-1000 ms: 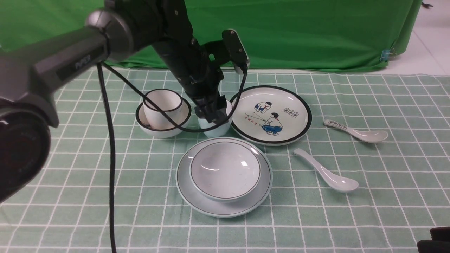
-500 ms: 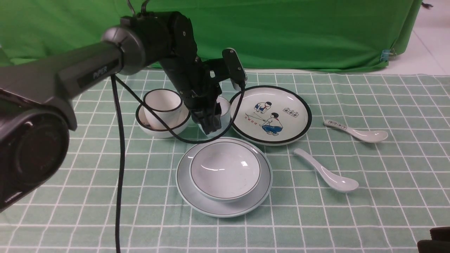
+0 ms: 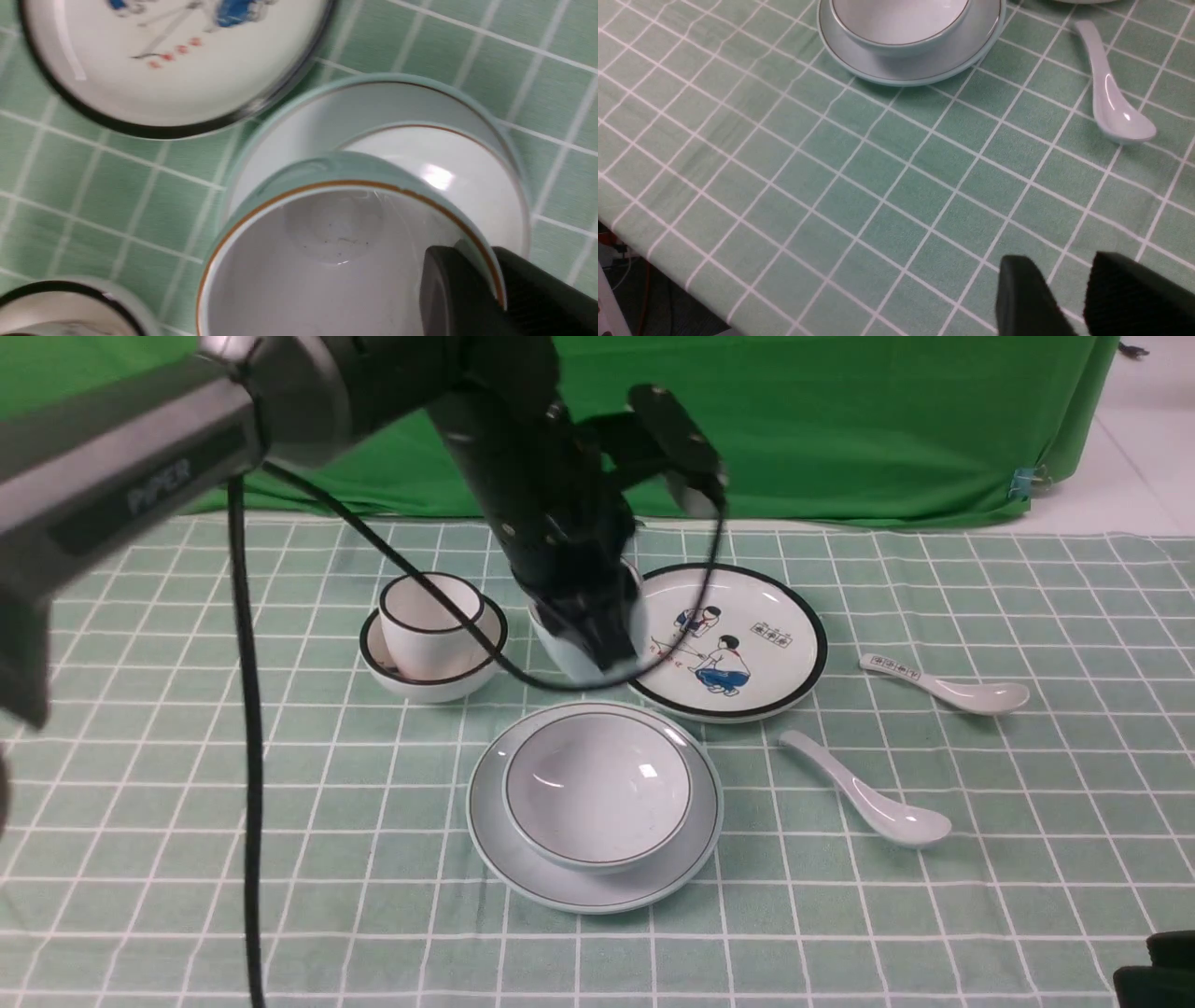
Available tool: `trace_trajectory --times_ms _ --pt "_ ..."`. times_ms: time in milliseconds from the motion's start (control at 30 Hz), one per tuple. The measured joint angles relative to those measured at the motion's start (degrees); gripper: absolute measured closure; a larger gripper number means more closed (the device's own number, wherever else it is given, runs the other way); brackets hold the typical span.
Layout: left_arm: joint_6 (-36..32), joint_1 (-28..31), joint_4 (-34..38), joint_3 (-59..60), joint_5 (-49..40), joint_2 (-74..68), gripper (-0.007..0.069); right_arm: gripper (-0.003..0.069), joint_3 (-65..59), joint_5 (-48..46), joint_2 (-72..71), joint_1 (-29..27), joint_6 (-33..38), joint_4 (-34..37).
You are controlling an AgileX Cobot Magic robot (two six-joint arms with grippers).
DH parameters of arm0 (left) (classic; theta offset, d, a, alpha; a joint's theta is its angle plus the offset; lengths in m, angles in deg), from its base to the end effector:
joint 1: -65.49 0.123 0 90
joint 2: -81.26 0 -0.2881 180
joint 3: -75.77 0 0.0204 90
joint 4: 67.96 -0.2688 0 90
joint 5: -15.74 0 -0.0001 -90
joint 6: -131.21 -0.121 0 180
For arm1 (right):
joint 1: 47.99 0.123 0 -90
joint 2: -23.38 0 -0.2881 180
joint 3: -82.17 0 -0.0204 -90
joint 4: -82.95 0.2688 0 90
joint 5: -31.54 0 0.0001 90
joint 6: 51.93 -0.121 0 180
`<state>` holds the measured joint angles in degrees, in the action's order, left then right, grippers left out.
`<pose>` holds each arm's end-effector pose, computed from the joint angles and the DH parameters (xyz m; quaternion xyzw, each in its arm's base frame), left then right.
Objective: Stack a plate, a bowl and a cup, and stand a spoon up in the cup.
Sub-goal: Use the left arm to put the blue teacup into the blue rice bowl in the middle
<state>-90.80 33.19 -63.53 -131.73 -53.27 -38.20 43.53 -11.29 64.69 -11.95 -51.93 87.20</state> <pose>0.3760 -0.2481 0.2710 0.5891 0.7901 -0.0238 0.1678 0.1147 0.0910 0.3148 -0.2602 0.8379 0.1815 0.4442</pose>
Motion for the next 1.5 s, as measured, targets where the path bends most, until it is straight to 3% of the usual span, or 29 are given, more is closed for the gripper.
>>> trace_trajectory --times_ms 167,533,833,1000,1133,1300,1400,1500 --pt "1.56 -5.02 -4.43 8.13 0.35 0.83 0.0592 0.0418 0.0 0.0 0.0 0.0 0.0 -0.11" --pt "2.0 -5.2 -10.06 10.32 7.83 -2.98 0.0592 0.0418 0.0 0.0 0.0 0.0 0.0 -0.13" --pt "2.14 -5.2 -9.16 10.32 8.03 -3.5 0.0579 0.0418 0.0 0.0 0.0 0.0 0.0 -0.13" --pt "2.14 -5.2 -7.34 10.32 7.83 -3.42 0.0504 0.0389 0.0 0.07 0.0 0.0 -1.9 -0.13" --pt "2.14 -5.2 -6.22 10.32 7.83 -1.98 0.0386 0.0333 0.0 1.47 0.17 0.0 -2.21 -0.13" --pt "2.14 -5.2 -5.97 10.32 6.19 0.93 0.0279 0.0321 0.0 3.57 3.52 0.0 -2.03 -0.3" --pt "2.68 -5.2 -4.84 10.32 2.62 3.78 0.0252 0.0321 1.22 3.77 9.51 0.0 -1.8 -2.52" --pt "9.63 -5.26 -3.53 10.43 0.21 8.91 0.0279 0.032 4.53 3.59 17.79 0.0 -1.68 -7.02"
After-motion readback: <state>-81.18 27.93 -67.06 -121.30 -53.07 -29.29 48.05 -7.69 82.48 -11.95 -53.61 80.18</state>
